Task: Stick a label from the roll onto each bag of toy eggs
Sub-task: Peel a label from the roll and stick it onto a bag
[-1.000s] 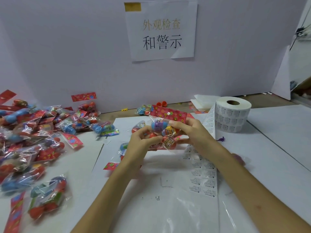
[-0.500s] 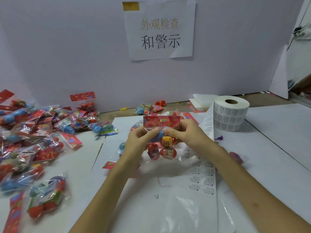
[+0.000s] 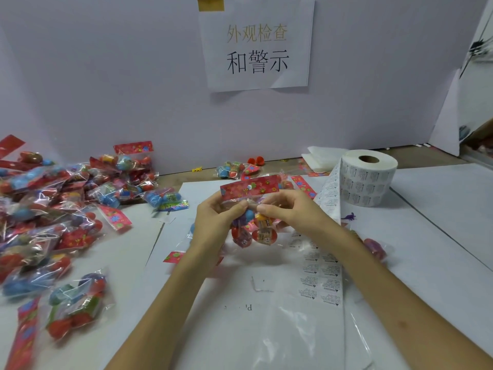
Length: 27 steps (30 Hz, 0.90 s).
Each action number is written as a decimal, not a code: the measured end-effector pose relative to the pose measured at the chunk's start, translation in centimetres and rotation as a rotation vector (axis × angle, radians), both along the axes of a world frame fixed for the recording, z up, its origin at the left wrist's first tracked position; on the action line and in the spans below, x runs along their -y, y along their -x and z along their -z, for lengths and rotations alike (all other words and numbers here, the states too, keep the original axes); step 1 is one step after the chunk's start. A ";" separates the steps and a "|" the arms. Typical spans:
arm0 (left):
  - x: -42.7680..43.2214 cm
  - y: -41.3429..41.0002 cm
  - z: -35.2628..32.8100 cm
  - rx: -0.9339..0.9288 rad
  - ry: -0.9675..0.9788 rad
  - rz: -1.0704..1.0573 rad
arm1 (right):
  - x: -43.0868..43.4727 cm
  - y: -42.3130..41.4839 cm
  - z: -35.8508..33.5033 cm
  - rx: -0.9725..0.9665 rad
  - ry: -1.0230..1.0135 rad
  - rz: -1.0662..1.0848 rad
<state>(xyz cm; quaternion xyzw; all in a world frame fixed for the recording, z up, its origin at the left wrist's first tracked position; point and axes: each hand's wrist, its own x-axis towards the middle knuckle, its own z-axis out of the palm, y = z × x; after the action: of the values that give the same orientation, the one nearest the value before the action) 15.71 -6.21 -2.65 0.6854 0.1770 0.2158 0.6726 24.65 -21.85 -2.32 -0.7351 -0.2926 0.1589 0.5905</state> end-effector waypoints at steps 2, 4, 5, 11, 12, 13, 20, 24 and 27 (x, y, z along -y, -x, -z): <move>0.1 0.0 0.0 0.000 0.000 0.000 | 0.0 0.0 0.0 0.005 -0.007 0.000; 0.2 0.0 0.0 -0.001 0.013 -0.008 | 0.0 0.1 -0.1 0.010 -0.020 -0.003; 0.3 0.1 -0.1 -0.002 0.019 -0.013 | 0.1 0.2 -0.1 0.006 -0.027 -0.006; 0.1 0.1 -0.4 -0.038 0.045 0.071 | 0.3 -0.2 0.1 0.044 -0.067 0.024; 0.1 0.1 -0.3 -0.052 0.033 0.104 | 0.3 -0.2 0.0 0.057 -0.069 0.042; 0.0 0.1 -0.2 -0.062 0.018 0.144 | 0.4 -0.3 -0.1 0.067 -0.076 0.054; 0.0 -0.2 1.1 -0.022 -0.010 0.278 | 0.7 -0.6 -0.4 0.087 -0.108 0.102; 0.0 -0.5 1.3 -0.060 -0.063 0.167 | 1.4 -1.3 -0.9 0.219 -0.084 0.217; -0.1 -0.6 1.6 -0.122 -0.180 0.064 | 2.8 -2.4 -1.3 0.444 -0.145 0.638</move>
<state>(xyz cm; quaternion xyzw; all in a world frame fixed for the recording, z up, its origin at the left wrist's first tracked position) 16.28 -6.10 -4.23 0.7601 0.1757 0.1671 0.6029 27.06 -24.61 -1.04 -0.7619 -0.1803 -0.2166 0.5832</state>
